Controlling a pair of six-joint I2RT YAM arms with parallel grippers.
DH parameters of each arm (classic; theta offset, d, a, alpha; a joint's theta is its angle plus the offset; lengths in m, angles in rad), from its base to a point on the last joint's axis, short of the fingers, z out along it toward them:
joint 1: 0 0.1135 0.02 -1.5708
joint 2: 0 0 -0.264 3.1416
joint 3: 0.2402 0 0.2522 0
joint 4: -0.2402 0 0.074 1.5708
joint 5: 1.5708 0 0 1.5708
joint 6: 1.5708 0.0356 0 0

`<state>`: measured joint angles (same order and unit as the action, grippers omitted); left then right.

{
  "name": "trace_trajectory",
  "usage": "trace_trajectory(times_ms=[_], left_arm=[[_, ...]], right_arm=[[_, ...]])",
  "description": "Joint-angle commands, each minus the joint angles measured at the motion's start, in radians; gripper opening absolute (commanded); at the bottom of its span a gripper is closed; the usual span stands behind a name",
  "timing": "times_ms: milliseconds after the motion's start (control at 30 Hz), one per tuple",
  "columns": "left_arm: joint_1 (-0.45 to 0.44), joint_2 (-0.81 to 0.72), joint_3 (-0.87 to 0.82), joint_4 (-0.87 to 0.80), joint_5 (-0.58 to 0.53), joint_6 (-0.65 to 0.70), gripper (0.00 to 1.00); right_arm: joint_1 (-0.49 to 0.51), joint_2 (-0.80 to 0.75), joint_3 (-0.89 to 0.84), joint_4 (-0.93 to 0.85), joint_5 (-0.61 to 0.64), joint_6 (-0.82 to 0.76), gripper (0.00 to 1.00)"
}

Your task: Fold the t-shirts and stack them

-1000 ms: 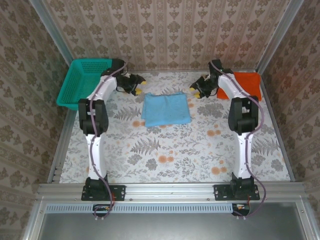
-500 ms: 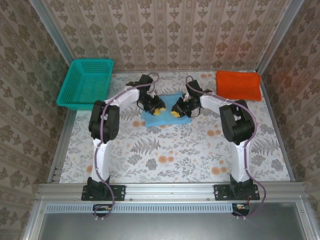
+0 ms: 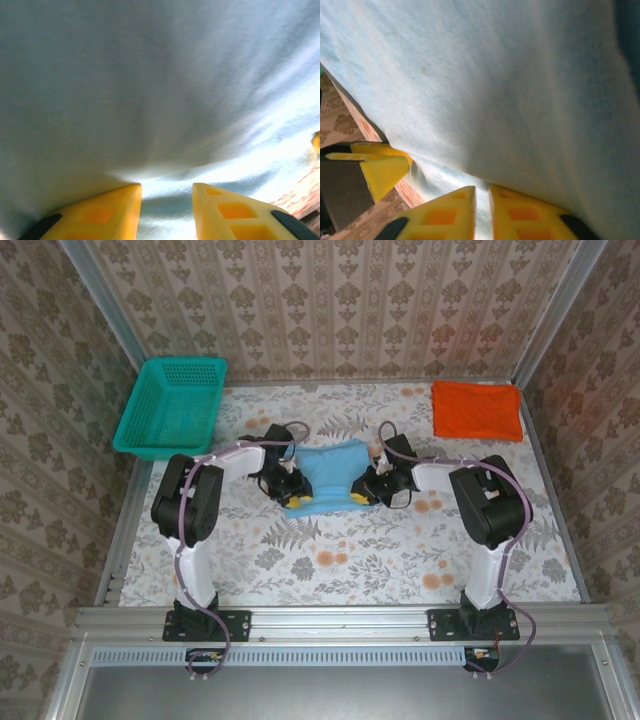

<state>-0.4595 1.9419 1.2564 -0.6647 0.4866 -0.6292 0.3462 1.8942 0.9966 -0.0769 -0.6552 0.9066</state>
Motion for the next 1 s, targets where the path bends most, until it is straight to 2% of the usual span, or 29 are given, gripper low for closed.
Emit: trace_trajectory(times_ms=[0, 100, 200, 267, 367, 567, 767, 967], left_arm=[[0.01, -0.063, -0.032, -0.144, -0.114, 0.03, 0.39], [0.021, -0.127, 0.032, -0.193, -0.082, 0.042, 0.45], [0.04, -0.138, 0.153, -0.256, -0.071, 0.073, 0.51], [0.053, -0.092, 0.268, -0.31, -0.057, 0.112, 0.51], [0.059, 0.015, 0.436, -0.358, -0.045, 0.153, 0.47], [0.061, 0.261, 0.698, -0.343, 0.017, 0.136, 0.36], [0.094, 0.375, 0.728, -0.227, 0.013, 0.085, 0.34], [0.157, 0.387, 0.628, -0.148, -0.09, 0.038, 0.34]], right_arm=[[0.027, -0.1, -0.094, -0.011, 0.056, 0.014, 0.28], [0.037, -0.196, -0.11, 0.051, 0.039, 0.023, 0.39], [0.026, -0.266, -0.064, 0.078, 0.05, 0.024, 0.42], [0.012, -0.248, 0.009, 0.058, 0.055, 0.022, 0.37], [-0.014, -0.143, 0.155, -0.047, 0.056, 0.0, 0.26], [-0.044, 0.116, 0.388, -0.143, 0.057, -0.015, 0.19], [-0.079, 0.321, 0.578, -0.244, 0.062, -0.026, 0.17], [-0.122, 0.387, 0.603, -0.263, 0.08, 0.001, 0.17]])
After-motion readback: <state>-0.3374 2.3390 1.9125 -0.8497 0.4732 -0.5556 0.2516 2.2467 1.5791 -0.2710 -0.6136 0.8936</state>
